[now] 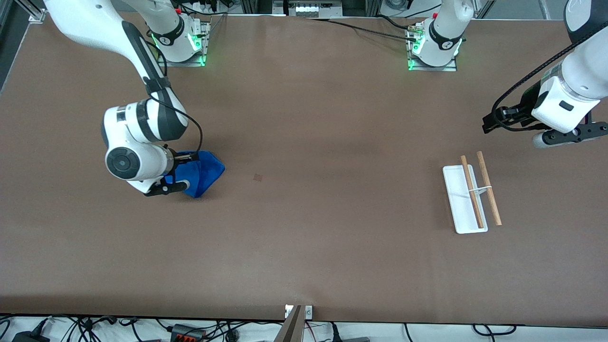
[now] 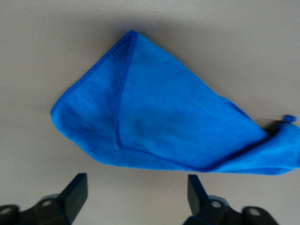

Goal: Pass towel and hang on rack
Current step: 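Lower the right gripper onto the blue towel and grasp its corner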

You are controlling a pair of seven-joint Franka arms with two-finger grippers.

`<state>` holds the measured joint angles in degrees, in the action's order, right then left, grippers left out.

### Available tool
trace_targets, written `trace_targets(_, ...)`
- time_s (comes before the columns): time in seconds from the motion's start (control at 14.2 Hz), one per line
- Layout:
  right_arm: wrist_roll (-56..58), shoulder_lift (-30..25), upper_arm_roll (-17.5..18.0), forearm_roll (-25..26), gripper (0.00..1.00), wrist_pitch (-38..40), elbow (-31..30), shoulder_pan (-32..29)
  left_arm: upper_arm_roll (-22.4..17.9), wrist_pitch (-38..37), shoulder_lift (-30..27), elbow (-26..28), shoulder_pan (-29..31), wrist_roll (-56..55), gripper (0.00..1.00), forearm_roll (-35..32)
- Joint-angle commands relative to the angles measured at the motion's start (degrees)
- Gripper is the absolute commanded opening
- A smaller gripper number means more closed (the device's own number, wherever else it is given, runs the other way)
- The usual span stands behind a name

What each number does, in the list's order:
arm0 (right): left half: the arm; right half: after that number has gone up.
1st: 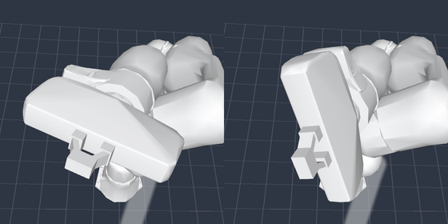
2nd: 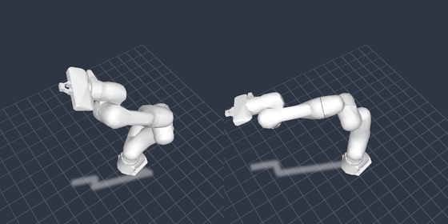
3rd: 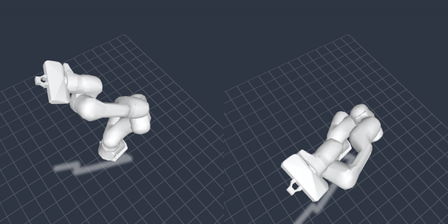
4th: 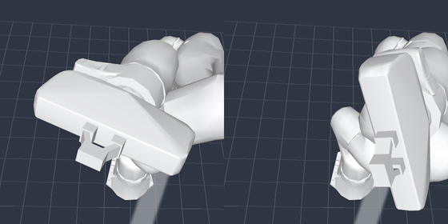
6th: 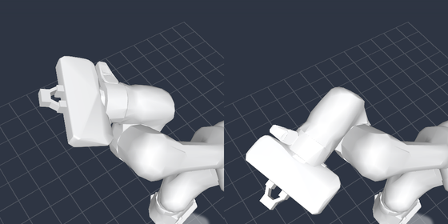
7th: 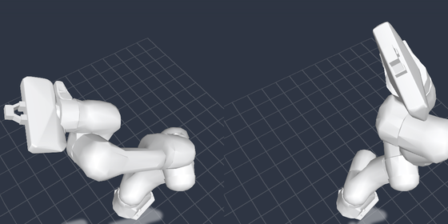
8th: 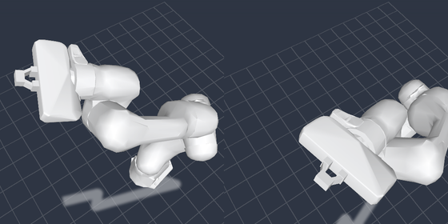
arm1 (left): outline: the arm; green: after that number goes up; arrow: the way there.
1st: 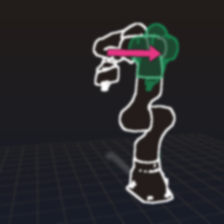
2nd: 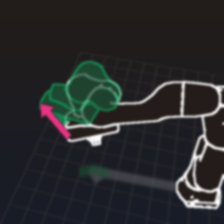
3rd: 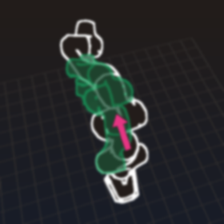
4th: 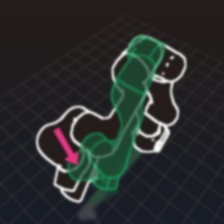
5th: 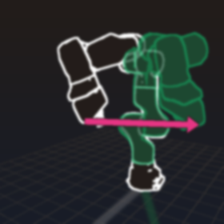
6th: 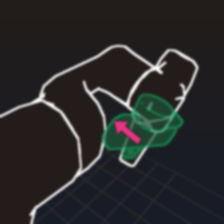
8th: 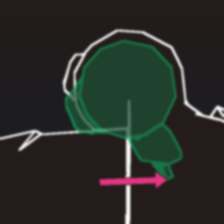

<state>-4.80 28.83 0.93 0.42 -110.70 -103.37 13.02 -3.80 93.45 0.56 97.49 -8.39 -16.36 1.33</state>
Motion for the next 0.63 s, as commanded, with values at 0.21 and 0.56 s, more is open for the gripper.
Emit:
trace_targets(0.21,-2.58,3.78,-0.31,-0.95,0.77,-2.42,0.36,1.05,-0.16,-1.34,0.84,-1.86,0.21,1.59,1.0,0.42)
trace_targets(0.56,-2.58,4.92,-0.31,-3.92,0.6,-2.51,0.62,1.05,-0.16,-1.34,0.84,-1.86,0.21,1.59,1.0,0.42)
